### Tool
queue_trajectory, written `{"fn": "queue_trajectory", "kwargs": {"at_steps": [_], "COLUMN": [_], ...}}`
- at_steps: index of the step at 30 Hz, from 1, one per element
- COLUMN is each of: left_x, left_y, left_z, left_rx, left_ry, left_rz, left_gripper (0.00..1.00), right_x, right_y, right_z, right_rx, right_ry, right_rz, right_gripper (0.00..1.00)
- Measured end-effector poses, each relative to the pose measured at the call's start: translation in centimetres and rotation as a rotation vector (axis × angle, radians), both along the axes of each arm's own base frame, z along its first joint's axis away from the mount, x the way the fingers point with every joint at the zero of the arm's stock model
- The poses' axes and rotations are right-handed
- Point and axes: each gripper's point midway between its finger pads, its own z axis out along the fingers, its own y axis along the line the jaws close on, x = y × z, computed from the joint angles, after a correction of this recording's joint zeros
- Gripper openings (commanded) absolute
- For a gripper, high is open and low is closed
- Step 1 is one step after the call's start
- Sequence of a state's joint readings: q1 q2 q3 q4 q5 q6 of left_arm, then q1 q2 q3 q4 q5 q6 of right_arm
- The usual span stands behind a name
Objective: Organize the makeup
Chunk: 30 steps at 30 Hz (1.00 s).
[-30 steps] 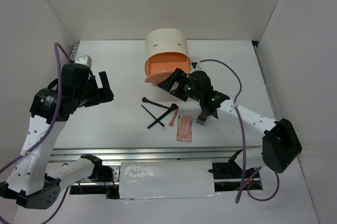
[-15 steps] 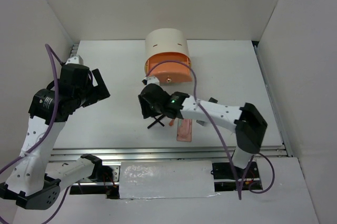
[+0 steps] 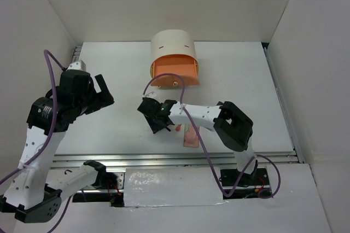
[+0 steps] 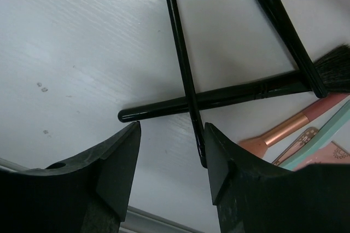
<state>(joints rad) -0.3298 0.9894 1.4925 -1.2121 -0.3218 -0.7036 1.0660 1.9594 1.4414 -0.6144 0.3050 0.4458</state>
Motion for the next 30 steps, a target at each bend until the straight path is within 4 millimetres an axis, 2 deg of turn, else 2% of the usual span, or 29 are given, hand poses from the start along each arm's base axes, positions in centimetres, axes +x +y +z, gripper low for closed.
{"fn": "queue_trajectory", "kwargs": {"at_steps": [9,24,30], "left_x": [-0.5,-0.6,-0.6], "left_y": [-0.3,-0.6,-0.6], "left_z": [-0.1,-0.1,-0.1], "left_rx": [-0.005,-0.016,-0.014], "left_ry": [0.002,0.005,0.005], "left_rz": [-0.037,-0.051,-0.052], "left_gripper": [0.99,0.99,0.99], "right_x": [0.5,2.1,2.3], "right_y": [-0.1,-0.8,-0.3], "right_z": [-1.7,-1.6,-1.5], "right_rx": [-0.037,-0.031,-0.008], "right_ry": [-0.004,-0.012,-0.015], "right_rz": [0.015,-0.004,0.000], "right_gripper": [0.55,0.53,0.53]}}
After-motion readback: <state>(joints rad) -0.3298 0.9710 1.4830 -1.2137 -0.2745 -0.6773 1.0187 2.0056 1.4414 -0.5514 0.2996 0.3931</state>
